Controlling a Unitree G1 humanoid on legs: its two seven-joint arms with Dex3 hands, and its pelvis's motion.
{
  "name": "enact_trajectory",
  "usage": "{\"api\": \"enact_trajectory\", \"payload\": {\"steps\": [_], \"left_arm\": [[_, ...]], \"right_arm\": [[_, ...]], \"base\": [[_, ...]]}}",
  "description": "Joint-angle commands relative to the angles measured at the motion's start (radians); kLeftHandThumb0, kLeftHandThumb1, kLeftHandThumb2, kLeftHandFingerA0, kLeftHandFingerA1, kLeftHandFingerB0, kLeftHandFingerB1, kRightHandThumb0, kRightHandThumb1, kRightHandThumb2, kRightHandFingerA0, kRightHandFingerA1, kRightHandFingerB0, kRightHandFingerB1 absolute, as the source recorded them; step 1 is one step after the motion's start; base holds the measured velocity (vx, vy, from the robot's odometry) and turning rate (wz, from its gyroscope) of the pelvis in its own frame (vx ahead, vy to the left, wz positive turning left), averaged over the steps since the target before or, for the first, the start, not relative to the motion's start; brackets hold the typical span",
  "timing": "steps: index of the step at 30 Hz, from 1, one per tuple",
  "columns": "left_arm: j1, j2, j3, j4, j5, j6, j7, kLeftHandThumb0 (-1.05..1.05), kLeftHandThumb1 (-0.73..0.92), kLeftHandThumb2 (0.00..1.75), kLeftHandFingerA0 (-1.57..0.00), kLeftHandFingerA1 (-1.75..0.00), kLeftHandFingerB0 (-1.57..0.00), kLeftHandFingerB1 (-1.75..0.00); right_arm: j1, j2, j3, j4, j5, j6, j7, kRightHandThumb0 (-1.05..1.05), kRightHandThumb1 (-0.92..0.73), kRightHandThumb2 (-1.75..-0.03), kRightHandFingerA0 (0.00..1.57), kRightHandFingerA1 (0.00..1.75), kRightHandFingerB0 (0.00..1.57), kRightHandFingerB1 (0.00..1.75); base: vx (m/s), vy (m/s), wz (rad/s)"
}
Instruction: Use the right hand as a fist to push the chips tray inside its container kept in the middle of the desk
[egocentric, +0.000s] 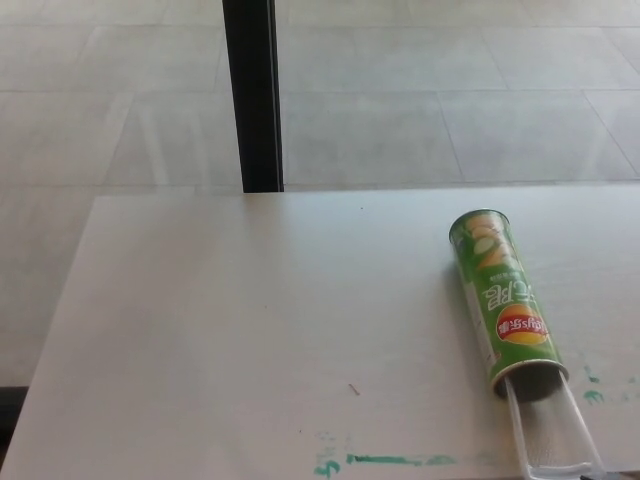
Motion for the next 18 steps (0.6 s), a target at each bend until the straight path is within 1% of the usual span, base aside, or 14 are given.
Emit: {"api": "enact_trajectory", "payload": {"steps": [1, 3, 4, 5, 6, 9, 10, 11, 12, 13, 14, 15, 16, 18], "left_arm": [[-0.007, 0.029, 0.001, 0.006, -0.017, 0.009, -0.003, -0.69, 0.92, 0.72, -0.49, -0.59, -0.37, -0.47], [-0.016, 0.033, -0.005, 0.009, -0.014, 0.018, 0.009, -0.70, 0.92, 0.72, -0.50, -0.59, -0.39, -0.46], [-0.014, 0.032, -0.007, 0.007, -0.013, 0.013, 0.003, -0.70, 0.92, 0.73, -0.47, -0.59, -0.36, -0.48], [-0.010, 0.032, -0.010, 0.004, -0.012, 0.008, -0.006, -0.70, 0.92, 0.73, -0.47, -0.59, -0.36, -0.48], [-0.008, 0.030, -0.007, 0.001, -0.017, 0.005, -0.007, -0.70, 0.92, 0.73, -0.48, -0.60, -0.38, -0.48], [-0.011, 0.030, -0.004, 0.003, -0.020, 0.008, 0.000, -0.70, 0.92, 0.72, -0.49, -0.59, -0.39, -0.47], [-0.008, 0.032, -0.013, 0.004, -0.012, 0.000, -0.006, -0.68, 0.92, 0.73, -0.48, -0.58, -0.36, -0.48], [-0.008, 0.032, -0.013, 0.004, -0.012, 0.000, -0.006, -0.68, 0.92, 0.73, -0.48, -0.58, -0.36, -0.48], [-0.011, 0.031, -0.013, 0.005, -0.014, 0.003, -0.001, -0.69, 0.92, 0.72, -0.51, -0.59, -0.41, -0.48], [-0.016, 0.031, -0.013, 0.006, -0.015, 0.007, 0.006, -0.69, 0.92, 0.72, -0.51, -0.59, -0.41, -0.48], [-0.011, 0.026, -0.019, 0.003, -0.009, -0.006, 0.012, -0.67, 0.92, 0.70, -0.49, -0.59, -0.37, -0.49], [-0.010, 0.027, -0.020, 0.004, -0.008, 0.000, 0.010, -0.69, 0.75, 1.09, -0.46, -0.65, -0.36, -0.58], [-0.009, 0.027, -0.017, 0.005, -0.014, 0.007, 0.004, -0.69, 0.92, 0.73, -0.49, -0.61, -0.38, -0.49], [-0.008, 0.028, -0.016, 0.006, -0.017, 0.009, 0.002, -0.68, 0.92, 0.73, -0.49, -0.59, -0.38, -0.46]], "right_arm": [[-0.051, 0.017, -0.002, 0.031, -0.032, -0.022, -0.009, -0.63, -0.85, -0.66, 0.77, 1.19, 0.39, 0.39], [-0.067, 0.026, 0.004, 0.058, -0.036, -0.029, -0.021, -0.63, -0.85, -0.66, 0.77, 1.21, 0.40, 0.39], [-0.077, 0.022, 0.009, 0.071, -0.042, -0.033, -0.017, -0.63, -0.87, -0.66, 0.76, 1.22, 0.40, 0.39], [-0.092, 0.015, 0.015, 0.091, -0.050, -0.040, -0.012, -0.63, -0.87, -0.66, 0.76, 1.22, 0.40, 0.39], [-0.116, 0.009, 0.022, 0.133, -0.057, -0.067, -0.053, -0.63, -0.84, -0.65, 0.82, 1.21, 0.45, 0.42], [-0.132, 0.013, 0.022, 0.162, -0.051, -0.080, -0.070, -0.62, -0.83, -0.65, 0.82, 1.23, 0.46, 0.42], [-0.147, 0.009, 0.027, 0.178, -0.058, -0.072, -0.047, -0.64, -0.85, -0.66, 0.78, 1.24, 0.42, 0.41], [-0.148, 0.009, 0.026, 0.179, -0.059, -0.074, -0.047, -0.64, -0.85, -0.66, 0.78, 1.24, 0.42, 0.41], [-0.158, 0.011, 0.025, 0.196, -0.056, -0.077, -0.054, -0.63, -0.83, -0.65, 0.80, 1.23, 0.44, 0.42], [-0.173, 0.012, 0.024, 0.219, -0.051, -0.081, -0.064, -0.63, -0.83, -0.65, 0.80, 1.23, 0.44, 0.42], [-0.201, 0.011, 0.026, 0.253, -0.050, -0.086, -0.070, -0.63, -0.83, -0.65, 0.82, 1.23, 0.46, 0.42], [-0.225, 0.010, 0.031, 0.274, -0.060, -0.075, -0.055, -0.63, -0.83, -0.66, 0.81, 1.29, 0.45, 0.42], [-0.245, 0.010, 0.032, 0.300, -0.048, -0.090, -0.069, -0.62, -0.82, -0.66, 0.83, 1.30, 0.46, 0.44], [-0.255, 0.011, 0.032, 0.316, -0.042, -0.099, -0.079, -0.60, -0.82, -0.66, 0.82, 1.31, 0.47, 0.43]], "base": [[0.00, 0.000, 0.00], [0.00, 0.000, 0.00], [0.00, 0.000, 0.00], [0.00, 0.000, 0.00], [0.00, 0.000, 0.00], [0.00, 0.000, 0.00], [0.00, 0.000, 0.00], [0.00, 0.000, 0.00], [0.00, 0.000, 0.00], [0.00, 0.000, 0.00], [0.00, 0.000, 0.00], [0.00, 0.000, 0.00], [0.00, 0.000, 0.00], [0.00, 0.000, 0.00]]}}
